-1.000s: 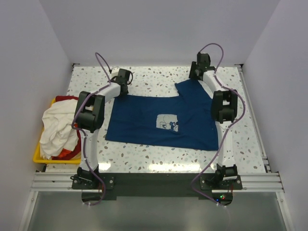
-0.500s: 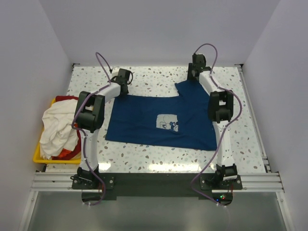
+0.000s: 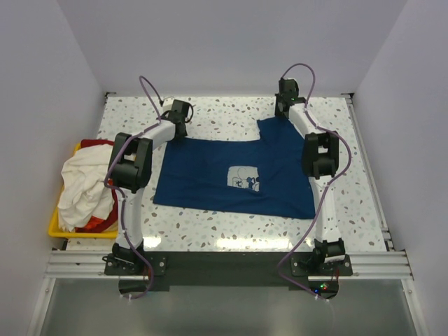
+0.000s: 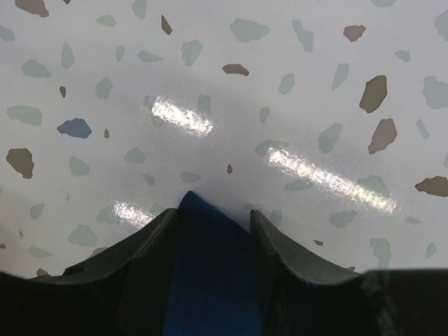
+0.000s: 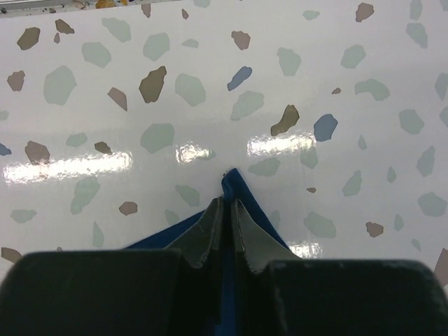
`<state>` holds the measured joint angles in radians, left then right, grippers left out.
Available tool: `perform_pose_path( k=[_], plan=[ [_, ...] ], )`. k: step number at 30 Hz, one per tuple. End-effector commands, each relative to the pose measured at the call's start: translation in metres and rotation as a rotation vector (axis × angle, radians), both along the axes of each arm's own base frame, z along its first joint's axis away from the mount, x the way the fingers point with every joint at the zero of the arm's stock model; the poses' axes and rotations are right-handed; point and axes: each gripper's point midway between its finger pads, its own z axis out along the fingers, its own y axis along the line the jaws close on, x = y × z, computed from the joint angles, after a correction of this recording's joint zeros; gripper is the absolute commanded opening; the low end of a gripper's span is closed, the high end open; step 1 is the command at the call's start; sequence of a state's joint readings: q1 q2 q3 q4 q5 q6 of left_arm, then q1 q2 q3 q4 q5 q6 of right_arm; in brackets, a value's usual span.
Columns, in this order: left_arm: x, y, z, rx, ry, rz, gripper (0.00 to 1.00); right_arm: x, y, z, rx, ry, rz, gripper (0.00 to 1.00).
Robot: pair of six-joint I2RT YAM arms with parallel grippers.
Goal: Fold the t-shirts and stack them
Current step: Fold the tshirt
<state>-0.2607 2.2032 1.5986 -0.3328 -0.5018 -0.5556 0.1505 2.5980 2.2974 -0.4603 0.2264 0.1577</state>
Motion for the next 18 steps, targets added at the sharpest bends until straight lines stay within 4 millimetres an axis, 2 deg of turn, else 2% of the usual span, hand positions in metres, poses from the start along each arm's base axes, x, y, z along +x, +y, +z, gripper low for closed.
perform_pose_path(
  k=[1,3,7,14,18],
  plan=[
    [0.014,0.002,0.027,-0.003,-0.078,-0.005,0.50,-0.001,-0.001,0.018,0.007,-0.026,-0.010,0.06],
    [0.014,0.002,0.027,0.000,-0.075,-0.003,0.50,-0.002,0.001,0.022,0.018,-0.033,-0.012,0.01],
    [0.016,0.001,0.034,-0.007,-0.087,-0.006,0.50,0.000,0.004,0.027,0.034,-0.047,-0.006,0.00],
    [0.024,-0.004,0.076,-0.040,-0.182,-0.031,0.54,0.000,0.004,0.031,0.034,-0.053,-0.007,0.00],
    [0.026,-0.006,0.088,-0.048,-0.209,-0.042,0.55,0.000,0.003,0.033,0.033,-0.056,-0.005,0.00]
  ],
)
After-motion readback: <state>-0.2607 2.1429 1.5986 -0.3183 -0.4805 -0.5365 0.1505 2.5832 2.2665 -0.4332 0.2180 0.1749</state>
